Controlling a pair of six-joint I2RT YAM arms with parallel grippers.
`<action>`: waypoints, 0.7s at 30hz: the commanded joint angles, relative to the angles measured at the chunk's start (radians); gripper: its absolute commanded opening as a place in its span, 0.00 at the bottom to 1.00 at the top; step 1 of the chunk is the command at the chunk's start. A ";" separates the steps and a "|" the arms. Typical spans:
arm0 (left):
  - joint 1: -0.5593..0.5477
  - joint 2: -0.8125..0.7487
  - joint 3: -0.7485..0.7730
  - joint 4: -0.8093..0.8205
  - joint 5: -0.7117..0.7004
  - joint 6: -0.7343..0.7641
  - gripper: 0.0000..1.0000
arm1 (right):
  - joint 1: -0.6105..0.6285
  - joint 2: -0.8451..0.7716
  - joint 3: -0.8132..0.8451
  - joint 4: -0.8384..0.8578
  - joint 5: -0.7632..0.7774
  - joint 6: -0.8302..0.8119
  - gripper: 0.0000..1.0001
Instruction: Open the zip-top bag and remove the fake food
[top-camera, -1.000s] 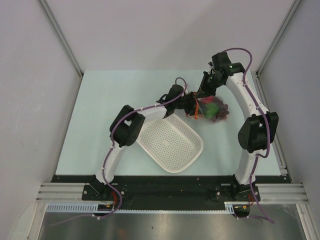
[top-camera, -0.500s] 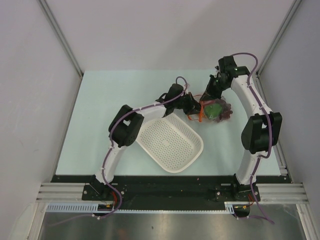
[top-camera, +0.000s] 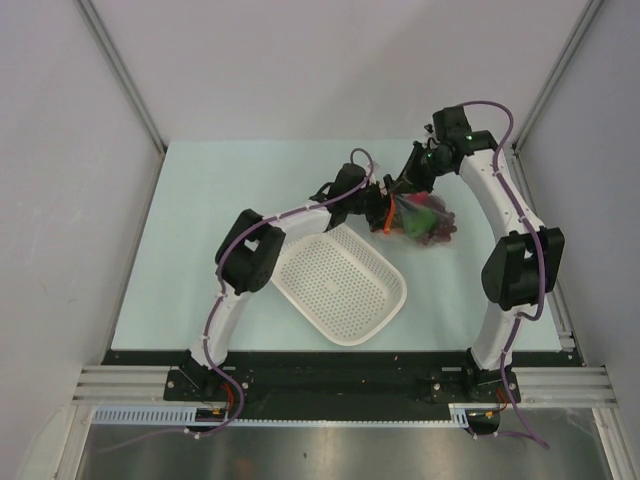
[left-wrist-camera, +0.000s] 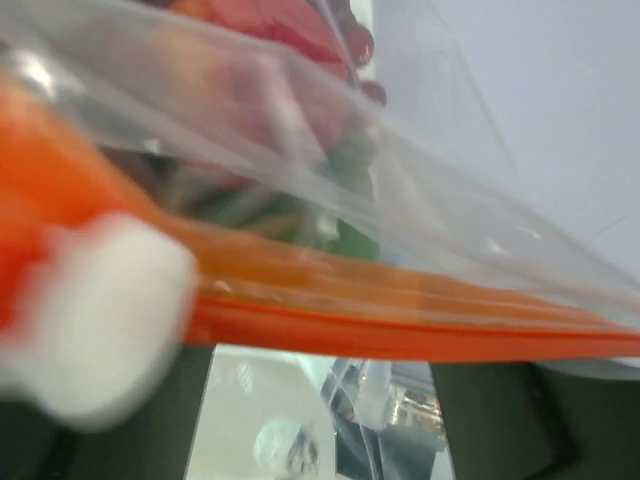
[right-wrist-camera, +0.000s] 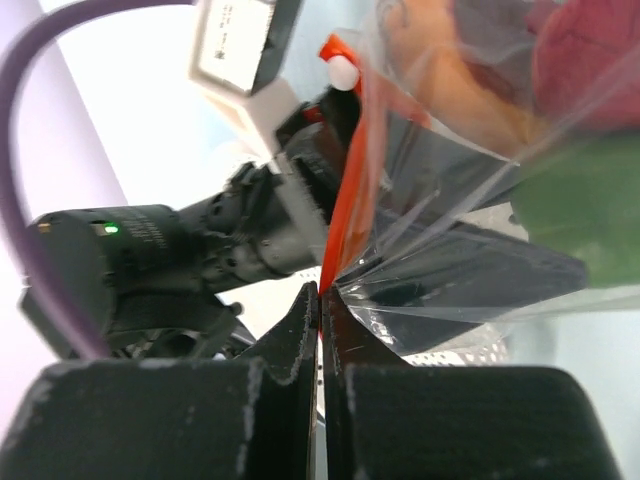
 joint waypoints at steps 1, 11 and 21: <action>-0.017 -0.003 0.062 0.012 -0.042 -0.027 0.87 | 0.039 0.014 0.075 0.048 -0.093 0.075 0.00; -0.046 0.078 0.124 -0.022 -0.081 -0.080 0.86 | 0.053 -0.001 0.037 0.051 -0.054 0.083 0.00; -0.048 0.066 0.095 0.070 -0.045 -0.077 0.18 | -0.001 -0.058 -0.047 0.048 -0.027 0.048 0.00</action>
